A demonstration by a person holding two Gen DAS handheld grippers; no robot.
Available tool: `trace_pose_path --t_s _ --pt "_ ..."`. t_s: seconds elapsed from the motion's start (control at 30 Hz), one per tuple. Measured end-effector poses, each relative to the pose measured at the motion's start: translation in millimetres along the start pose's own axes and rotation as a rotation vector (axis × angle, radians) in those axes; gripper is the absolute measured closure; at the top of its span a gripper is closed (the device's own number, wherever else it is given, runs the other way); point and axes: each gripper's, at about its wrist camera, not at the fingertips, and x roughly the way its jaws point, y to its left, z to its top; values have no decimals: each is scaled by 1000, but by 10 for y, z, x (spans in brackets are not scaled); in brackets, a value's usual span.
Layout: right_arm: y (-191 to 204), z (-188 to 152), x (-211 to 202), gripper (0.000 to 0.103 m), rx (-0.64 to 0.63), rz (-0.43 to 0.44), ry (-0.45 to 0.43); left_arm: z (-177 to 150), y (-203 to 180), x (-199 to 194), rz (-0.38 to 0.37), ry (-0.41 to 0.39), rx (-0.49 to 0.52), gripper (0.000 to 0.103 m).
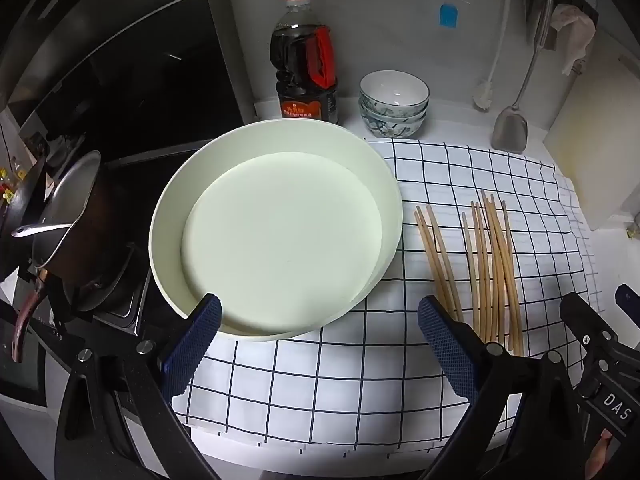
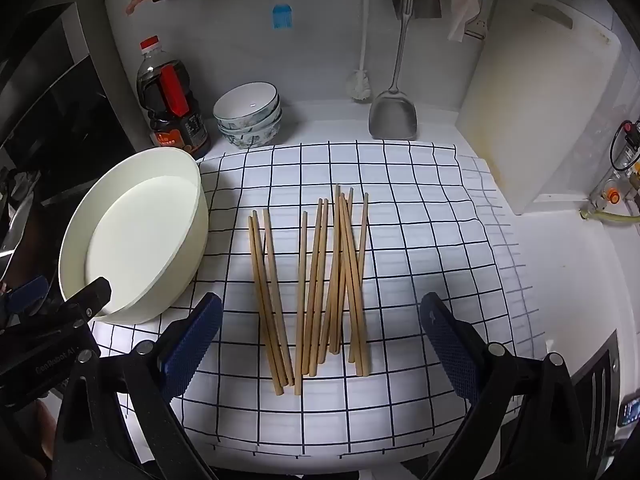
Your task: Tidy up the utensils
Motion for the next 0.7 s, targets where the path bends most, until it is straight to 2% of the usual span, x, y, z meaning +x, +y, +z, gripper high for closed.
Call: trace_pose_path --t_s 0.4,0.7 --pt "29 -48 43 8 -5 6 -3 21 59 -1 -13 -5 18 6" --pt "73 -35 -1 8 -5 4 -2 16 77 -10 -6 2 -4 6"
